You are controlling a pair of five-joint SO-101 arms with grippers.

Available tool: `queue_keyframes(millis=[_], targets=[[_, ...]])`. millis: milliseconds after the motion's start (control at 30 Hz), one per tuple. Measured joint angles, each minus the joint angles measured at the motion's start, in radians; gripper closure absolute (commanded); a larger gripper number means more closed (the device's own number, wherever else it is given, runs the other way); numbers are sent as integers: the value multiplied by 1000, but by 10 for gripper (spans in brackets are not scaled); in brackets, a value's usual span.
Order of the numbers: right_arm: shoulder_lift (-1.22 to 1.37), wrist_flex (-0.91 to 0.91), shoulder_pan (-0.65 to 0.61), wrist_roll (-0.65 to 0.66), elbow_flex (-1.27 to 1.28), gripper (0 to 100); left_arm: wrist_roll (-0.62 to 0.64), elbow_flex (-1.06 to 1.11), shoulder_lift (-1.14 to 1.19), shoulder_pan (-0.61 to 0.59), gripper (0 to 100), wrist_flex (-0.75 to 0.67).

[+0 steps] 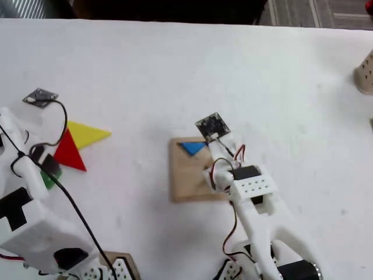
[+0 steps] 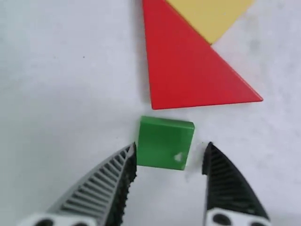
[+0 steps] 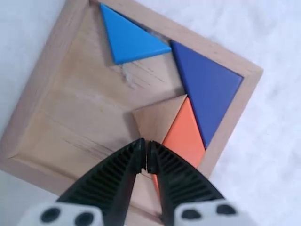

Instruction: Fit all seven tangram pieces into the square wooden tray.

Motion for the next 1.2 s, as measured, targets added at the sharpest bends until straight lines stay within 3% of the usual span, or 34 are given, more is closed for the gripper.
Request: queue_keyframes(millis=[233, 700, 900, 1200], targets=[[0, 0, 0, 0, 0, 979, 0, 0, 0, -15, 735, -15], [0, 0, 0, 0, 0, 979, -29, 206, 0, -20, 740, -307], [0, 0, 0, 0, 0, 979, -38, 304, -48, -15, 830, -391], [0, 0, 0, 0, 0, 979, -129, 377, -60, -11, 834, -440]])
